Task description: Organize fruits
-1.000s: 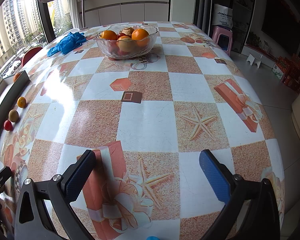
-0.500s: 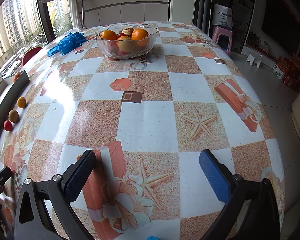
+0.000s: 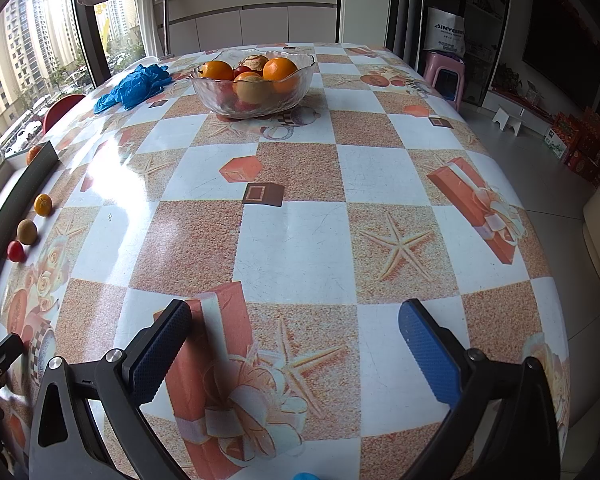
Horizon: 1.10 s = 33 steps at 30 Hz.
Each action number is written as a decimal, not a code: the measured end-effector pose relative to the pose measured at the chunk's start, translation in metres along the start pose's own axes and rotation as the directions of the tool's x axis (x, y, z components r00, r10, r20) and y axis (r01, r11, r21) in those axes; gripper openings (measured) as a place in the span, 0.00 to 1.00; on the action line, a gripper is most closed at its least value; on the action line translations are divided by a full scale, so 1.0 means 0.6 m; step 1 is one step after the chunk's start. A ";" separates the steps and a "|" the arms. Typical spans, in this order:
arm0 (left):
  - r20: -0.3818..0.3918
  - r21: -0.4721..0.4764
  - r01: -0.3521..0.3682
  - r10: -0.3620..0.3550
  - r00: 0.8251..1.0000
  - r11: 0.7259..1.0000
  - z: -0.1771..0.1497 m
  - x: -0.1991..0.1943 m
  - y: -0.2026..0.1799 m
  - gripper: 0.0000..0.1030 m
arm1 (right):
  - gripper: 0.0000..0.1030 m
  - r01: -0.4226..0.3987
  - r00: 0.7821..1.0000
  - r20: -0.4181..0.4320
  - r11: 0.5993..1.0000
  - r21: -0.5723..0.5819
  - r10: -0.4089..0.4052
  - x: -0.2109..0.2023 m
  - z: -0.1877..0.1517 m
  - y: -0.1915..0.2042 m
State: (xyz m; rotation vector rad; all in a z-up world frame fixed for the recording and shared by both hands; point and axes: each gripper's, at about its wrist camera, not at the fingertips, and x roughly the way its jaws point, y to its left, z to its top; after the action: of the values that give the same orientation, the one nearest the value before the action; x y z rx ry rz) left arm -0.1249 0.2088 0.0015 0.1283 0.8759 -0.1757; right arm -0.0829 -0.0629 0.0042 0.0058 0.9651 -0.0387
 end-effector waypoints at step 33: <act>0.074 -0.010 0.091 -0.090 0.993 0.996 -0.011 -0.083 0.009 0.99 | 1.00 -0.170 0.985 -0.023 0.966 -0.193 0.169 -0.076 0.043 0.166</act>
State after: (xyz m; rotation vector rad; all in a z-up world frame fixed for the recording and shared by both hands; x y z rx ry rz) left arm -0.1600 0.2203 0.0362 0.0690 0.8101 -0.2578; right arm -0.0841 0.0372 0.0555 -0.0915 0.9685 0.2139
